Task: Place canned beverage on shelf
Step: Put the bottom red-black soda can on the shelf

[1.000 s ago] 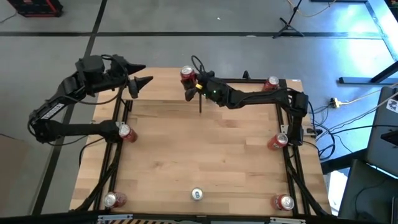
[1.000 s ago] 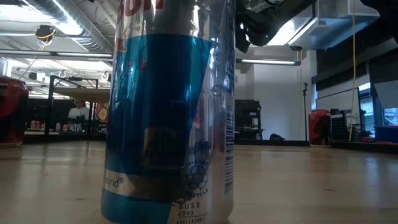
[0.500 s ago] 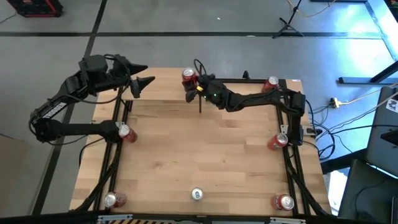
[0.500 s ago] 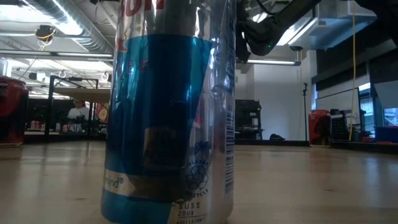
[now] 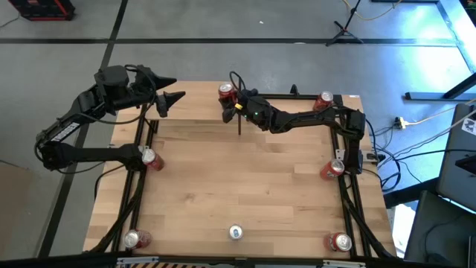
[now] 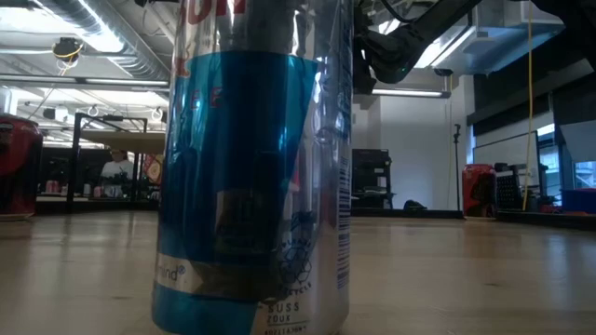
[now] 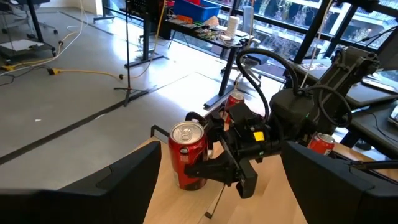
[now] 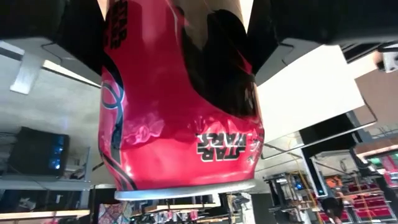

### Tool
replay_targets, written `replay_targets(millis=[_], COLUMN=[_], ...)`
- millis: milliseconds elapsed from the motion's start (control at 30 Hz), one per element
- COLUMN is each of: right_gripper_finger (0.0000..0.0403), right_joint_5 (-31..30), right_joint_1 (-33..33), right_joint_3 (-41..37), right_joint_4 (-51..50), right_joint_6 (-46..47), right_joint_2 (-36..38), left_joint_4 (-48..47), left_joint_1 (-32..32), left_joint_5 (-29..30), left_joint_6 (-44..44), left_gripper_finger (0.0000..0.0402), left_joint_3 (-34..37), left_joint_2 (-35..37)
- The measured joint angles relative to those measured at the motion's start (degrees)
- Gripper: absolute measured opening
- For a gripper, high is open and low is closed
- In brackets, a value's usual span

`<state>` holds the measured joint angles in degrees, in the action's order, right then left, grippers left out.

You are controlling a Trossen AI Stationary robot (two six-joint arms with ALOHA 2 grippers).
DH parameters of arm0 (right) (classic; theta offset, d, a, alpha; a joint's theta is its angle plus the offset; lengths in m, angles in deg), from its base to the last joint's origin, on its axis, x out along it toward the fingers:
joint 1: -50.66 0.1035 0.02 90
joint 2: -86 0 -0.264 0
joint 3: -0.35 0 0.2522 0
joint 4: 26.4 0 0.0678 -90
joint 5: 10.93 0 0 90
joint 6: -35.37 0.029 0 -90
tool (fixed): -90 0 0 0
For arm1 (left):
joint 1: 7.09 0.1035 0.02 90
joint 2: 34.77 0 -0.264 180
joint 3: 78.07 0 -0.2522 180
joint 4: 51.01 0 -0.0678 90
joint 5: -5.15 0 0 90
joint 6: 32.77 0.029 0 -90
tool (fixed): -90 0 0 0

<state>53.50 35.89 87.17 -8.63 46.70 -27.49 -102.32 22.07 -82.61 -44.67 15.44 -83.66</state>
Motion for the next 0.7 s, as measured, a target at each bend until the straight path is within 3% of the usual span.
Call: replay_targets(millis=[567,700], right_gripper_finger=[0.0273,0.0329], right_joint_5=[-2.3,-1.9], right_joint_1=[0.1,0.1], right_joint_3=[0.0,0.0], right_joint_4=[2.0,2.2], right_joint_6=[0.7,0.7], right_joint_2=[-1.7,-1.7], left_joint_4=[0.3,0.5], left_joint_1=[0.0,0.0], left_joint_5=[0.0,-0.2], left_joint_6=[-1.2,-1.2], left_gripper_finger=[0.0322,0.0322], left_joint_3=[0.0,0.0], left_joint_2=[0.0,0.0])
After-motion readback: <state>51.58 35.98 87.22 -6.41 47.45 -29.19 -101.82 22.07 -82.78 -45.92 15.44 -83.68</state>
